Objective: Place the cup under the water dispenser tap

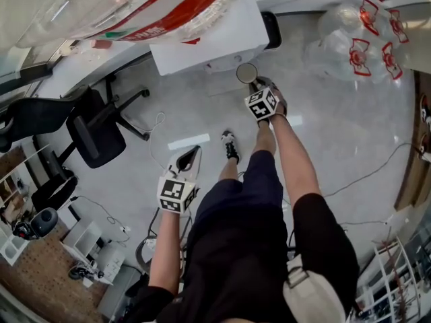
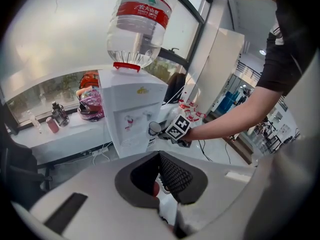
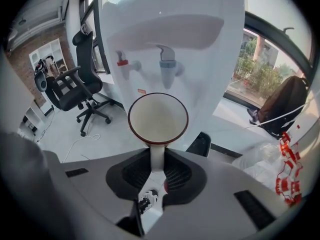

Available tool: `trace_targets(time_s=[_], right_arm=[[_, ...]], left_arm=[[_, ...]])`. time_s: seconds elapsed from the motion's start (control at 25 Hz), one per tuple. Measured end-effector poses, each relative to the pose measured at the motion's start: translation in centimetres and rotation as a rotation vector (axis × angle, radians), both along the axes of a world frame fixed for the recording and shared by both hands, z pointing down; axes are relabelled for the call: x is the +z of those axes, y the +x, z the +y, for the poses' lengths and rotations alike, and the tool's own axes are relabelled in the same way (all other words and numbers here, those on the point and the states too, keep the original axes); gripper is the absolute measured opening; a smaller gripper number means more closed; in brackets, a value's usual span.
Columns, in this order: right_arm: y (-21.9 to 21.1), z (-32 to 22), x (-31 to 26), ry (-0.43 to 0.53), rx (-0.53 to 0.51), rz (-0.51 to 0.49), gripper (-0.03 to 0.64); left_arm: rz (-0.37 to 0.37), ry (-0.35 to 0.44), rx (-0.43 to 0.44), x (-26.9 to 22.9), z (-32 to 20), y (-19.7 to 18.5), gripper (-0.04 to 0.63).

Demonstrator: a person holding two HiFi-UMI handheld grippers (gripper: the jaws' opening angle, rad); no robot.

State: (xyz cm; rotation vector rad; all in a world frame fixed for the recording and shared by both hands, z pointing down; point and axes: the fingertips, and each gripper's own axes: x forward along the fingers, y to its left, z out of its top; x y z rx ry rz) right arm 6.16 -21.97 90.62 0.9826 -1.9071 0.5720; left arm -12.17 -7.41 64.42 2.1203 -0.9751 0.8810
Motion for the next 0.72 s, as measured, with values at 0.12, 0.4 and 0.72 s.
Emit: trace_targets(time_s=[0.12,0.4,0.72], right_arm=[[0.1,-0.4,1.3,-0.011,0.012,0.011,0.052],[-1.0,-2.0,3.1,-0.015,-0.003,0.030,0.052],[-1.9,-3.5,5.5,-0.030,-0.002,0.054,0.052]], left_arm=[[0.016,0.013,0.012,0.5,0.4,0.4,-0.006],[0.011,-0.006,0.017,1.3,1.0,0.7,-0.006],[-0.001,-0.028,0.015,2.4,1.7,0.4,-0.006]])
